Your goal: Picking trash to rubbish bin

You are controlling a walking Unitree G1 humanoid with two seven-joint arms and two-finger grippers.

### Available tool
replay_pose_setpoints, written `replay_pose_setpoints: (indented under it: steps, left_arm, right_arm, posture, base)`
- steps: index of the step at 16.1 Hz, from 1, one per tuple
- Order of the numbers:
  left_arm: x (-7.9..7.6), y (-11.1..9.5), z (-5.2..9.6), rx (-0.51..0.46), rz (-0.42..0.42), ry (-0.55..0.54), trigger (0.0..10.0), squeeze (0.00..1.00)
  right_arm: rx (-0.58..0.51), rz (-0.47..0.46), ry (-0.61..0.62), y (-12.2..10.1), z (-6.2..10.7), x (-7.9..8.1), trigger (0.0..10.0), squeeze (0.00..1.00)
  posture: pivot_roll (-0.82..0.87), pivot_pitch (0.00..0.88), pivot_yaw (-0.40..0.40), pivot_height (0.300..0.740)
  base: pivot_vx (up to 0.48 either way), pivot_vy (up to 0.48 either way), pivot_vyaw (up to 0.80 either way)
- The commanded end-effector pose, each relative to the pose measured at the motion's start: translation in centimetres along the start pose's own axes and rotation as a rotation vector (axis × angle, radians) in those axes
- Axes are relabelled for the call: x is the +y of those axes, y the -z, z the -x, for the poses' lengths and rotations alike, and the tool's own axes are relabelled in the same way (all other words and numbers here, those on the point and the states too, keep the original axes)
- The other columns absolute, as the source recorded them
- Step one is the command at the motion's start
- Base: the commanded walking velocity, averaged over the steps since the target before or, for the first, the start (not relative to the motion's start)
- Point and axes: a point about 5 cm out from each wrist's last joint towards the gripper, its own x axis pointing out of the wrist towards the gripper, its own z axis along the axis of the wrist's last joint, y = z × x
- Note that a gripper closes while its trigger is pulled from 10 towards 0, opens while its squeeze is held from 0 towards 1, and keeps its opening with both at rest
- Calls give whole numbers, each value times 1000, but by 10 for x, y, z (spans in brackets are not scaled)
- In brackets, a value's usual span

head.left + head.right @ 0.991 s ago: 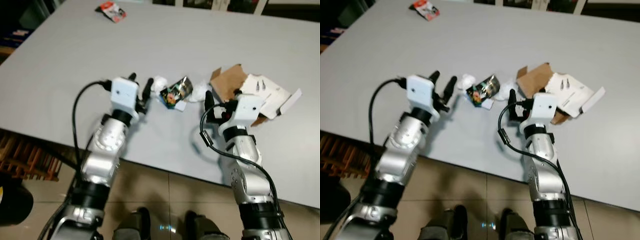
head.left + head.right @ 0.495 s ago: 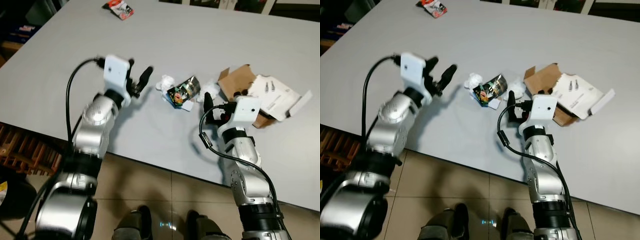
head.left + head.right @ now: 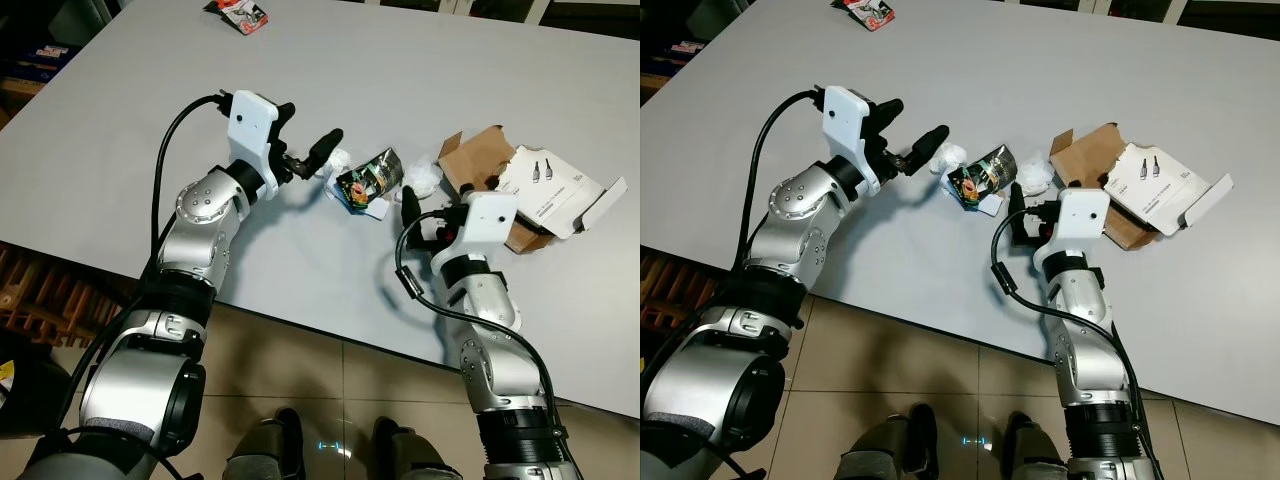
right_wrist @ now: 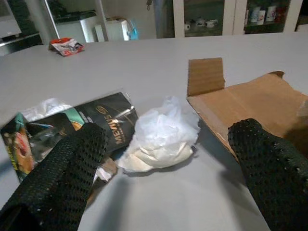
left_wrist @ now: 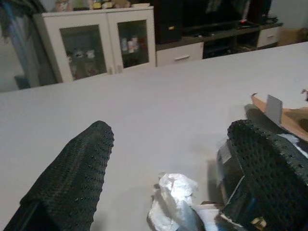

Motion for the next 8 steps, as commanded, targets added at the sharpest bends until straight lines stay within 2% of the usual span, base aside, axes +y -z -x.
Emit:
replay_pose_setpoints:
  steps: [1, 6, 8]
  left_arm:
    - [-2, -2, -4, 7, -13, 39, 10000, 0]
    - [-5, 10, -4, 51, -13, 79, 10000, 0]
    - [-5, 10, -5, 47, -15, 65, 10000, 0]
  right_arm:
    - [13, -17, -12, 1, 4, 0, 10000, 0]
    - [78, -54, -101, -4, 9, 4, 10000, 0]
    - [81, -41, -139, -7, 12, 5, 10000, 0]
  posture:
    - [-55, 238, 68, 740]
    - [-67, 248, 65, 740]
    - [-71, 252, 64, 740]
  base:
    - [0, 0, 0]
    - [0, 0, 0]
    - [0, 0, 0]
